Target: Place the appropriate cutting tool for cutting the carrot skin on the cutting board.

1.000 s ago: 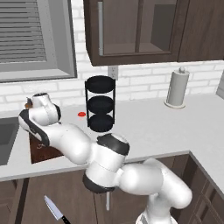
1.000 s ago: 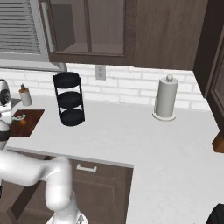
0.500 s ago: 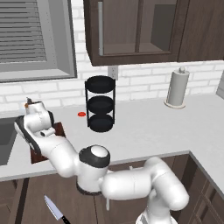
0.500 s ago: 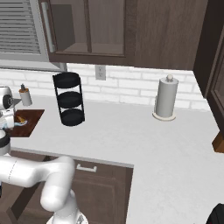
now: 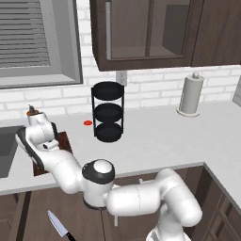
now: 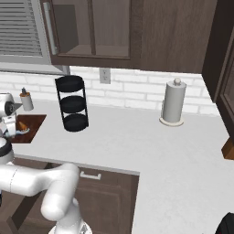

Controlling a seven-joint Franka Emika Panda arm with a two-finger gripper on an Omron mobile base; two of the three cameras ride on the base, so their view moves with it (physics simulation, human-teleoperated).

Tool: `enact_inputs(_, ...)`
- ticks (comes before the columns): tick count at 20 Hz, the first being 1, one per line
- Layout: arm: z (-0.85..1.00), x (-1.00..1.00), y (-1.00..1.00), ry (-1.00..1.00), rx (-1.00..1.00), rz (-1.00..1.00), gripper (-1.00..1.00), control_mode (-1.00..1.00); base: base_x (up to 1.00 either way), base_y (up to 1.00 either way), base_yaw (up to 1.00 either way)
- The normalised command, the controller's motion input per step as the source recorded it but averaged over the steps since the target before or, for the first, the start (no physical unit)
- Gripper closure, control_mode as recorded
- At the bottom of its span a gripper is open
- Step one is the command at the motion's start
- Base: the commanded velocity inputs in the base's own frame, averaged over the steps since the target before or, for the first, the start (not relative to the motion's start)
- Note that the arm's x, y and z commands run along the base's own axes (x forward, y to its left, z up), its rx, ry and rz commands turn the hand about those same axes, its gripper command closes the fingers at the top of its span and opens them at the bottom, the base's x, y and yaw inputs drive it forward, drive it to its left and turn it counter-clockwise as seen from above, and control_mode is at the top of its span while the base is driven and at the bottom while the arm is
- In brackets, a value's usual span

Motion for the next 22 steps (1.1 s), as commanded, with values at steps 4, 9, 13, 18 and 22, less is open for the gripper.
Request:
enact_inputs(4, 0.04, -0.48, -0.16, 0.00, 0.00, 0.00, -1.00, -1.00, 0.00, 0.00, 0.00)
enact_inputs(9, 0.55, -0.64, -0.17, -0.07, 0.00, 0.00, -1.00, -1.00, 0.00, 0.00, 0.00)
enact_inputs(13, 0.80, -0.55, -0.21, -0.18, 0.00, 0.00, -1.00, -1.00, 0.00, 0.00, 0.00)
enact_inputs(18, 0.57, -0.70, -0.69, -0.22, 0.02, 0.00, -1.00, -1.00, 0.00, 0.00, 0.00)
enact_inputs(22, 0.27, -0.79, -0.97, -0.19, 0.09, 0.00, -1.00, -1.00, 0.00, 0.00, 0.00)
